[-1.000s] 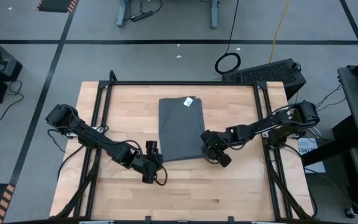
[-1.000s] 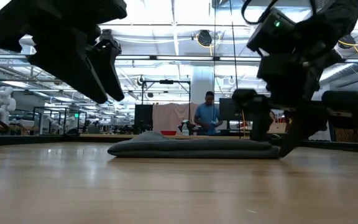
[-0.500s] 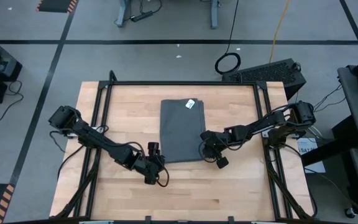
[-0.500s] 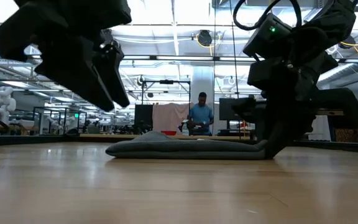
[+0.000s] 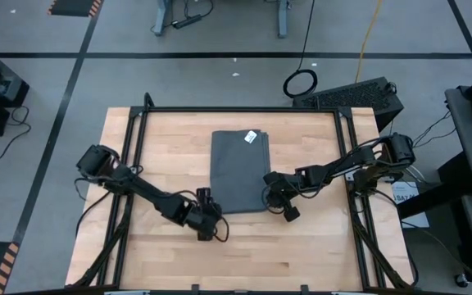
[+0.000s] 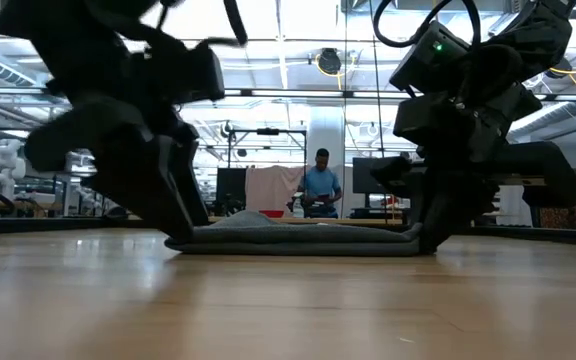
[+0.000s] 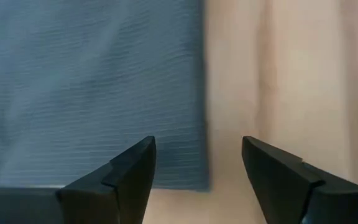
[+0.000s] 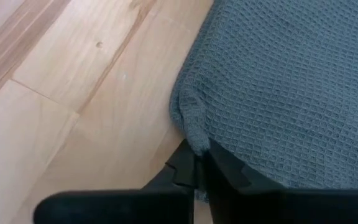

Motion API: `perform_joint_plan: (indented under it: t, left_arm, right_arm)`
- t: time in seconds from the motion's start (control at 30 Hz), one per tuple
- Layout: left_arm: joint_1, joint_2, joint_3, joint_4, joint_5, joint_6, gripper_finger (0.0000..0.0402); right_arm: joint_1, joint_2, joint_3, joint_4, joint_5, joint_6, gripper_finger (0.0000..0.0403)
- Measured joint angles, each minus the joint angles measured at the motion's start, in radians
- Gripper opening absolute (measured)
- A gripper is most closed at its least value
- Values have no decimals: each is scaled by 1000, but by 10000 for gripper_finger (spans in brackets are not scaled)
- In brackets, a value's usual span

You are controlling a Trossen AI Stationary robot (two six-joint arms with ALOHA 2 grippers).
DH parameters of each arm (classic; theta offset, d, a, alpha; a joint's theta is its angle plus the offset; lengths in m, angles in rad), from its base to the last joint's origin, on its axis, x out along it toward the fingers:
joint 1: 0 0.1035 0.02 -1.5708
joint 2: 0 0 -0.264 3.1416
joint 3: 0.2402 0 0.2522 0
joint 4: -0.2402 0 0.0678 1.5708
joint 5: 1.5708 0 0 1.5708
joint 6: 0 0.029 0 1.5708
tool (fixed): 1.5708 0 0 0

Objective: Roll towel
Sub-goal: Roll the gray towel on the center of table

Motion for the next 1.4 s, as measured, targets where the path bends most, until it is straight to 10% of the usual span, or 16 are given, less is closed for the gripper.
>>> perform_joint_plan:
  t: [0.53, 0.8, 1.0, 1.4]
  left_arm:
    - [68, -31, -62, 41, 153, 168, 209]
    - [87, -21, -94, 105, 198, 198, 105]
    - [87, -20, -111, 124, 198, 115, 12]
    - [68, -116, -117, 167, 409, -75, 11]
  right_arm:
    - [1, 0, 0, 5, 0, 0, 9]
    - [1, 0, 0, 9, 1, 73, 9]
    - [14, 0, 0, 10, -3, 214, 9]
    - [97, -56, -1, 118, -244, 813, 8]
